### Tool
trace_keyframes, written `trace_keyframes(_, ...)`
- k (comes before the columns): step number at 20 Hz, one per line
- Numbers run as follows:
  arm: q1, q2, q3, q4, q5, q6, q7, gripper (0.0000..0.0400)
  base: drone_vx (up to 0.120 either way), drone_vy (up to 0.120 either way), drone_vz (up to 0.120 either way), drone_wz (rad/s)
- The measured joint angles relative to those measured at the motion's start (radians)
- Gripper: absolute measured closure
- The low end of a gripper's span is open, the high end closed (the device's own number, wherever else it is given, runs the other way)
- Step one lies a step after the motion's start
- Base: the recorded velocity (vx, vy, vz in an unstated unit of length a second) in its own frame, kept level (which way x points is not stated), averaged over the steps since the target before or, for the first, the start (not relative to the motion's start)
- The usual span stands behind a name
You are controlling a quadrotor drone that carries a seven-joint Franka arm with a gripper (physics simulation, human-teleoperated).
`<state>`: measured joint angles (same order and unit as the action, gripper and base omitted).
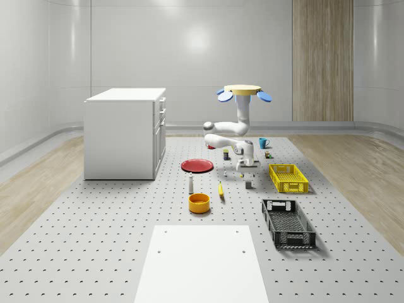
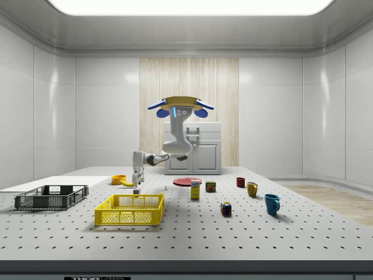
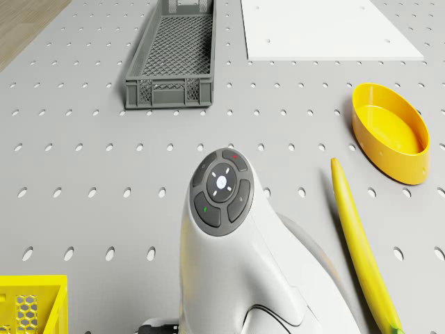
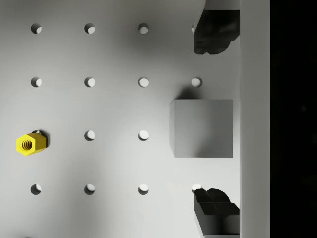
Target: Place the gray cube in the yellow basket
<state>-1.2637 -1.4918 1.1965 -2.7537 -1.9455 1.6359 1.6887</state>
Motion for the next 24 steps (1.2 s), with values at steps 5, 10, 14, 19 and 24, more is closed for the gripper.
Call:
trace_keyframes(5, -0.011, 0.003, -0.027, 0.023, -0.025, 0.015, -0.006, 0.0, 0.0, 0.0, 0.0, 0.0)
trace_keyframes(10, -0.009, 0.004, -0.047, 0.036, -0.042, 0.027, -0.017, 0.0, 0.0, 0.0, 0.0, 0.0)
trace_keyframes(14, -0.015, 0.008, -0.078, 0.053, -0.072, 0.043, -0.021, 0.0, 0.0, 0.0, 0.0, 0.0)
trace_keyframes(19, -0.021, 0.015, -0.113, 0.072, -0.105, 0.058, -0.024, 0.0023, 0.0, 0.0, 0.0, 0.0)
trace_keyframes(24, -0.022, 0.021, -0.127, 0.079, -0.119, 0.061, -0.026, 0.0114, 0.0, 0.0, 0.0, 0.0)
